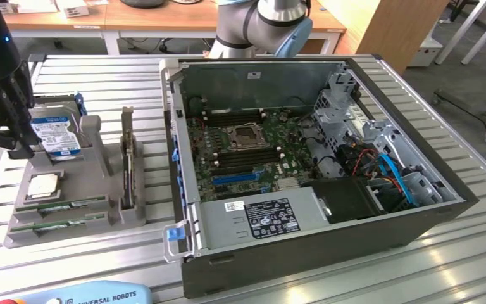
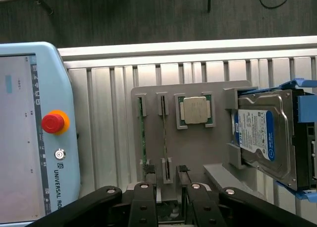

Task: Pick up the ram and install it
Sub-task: 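Pick up the ram and move it above insertion slot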

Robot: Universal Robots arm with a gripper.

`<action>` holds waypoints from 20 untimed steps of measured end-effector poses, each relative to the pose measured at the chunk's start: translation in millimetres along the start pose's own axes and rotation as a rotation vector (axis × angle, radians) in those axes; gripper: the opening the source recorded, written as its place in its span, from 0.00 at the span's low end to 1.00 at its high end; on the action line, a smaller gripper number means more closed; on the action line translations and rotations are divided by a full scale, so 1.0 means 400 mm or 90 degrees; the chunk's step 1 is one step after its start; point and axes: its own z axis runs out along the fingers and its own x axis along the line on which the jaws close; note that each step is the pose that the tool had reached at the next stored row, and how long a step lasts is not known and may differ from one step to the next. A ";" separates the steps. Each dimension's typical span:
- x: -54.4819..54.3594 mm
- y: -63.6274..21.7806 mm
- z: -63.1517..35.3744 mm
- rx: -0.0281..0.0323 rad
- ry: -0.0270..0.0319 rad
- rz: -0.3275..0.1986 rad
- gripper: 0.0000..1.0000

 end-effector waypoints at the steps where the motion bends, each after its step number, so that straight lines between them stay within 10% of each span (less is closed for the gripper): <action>1: 0.003 0.000 0.000 0.0000 0.0000 0.000 0.30; 20: 0.033 -0.002 0.007 0.0000 -0.0005 0.000 0.30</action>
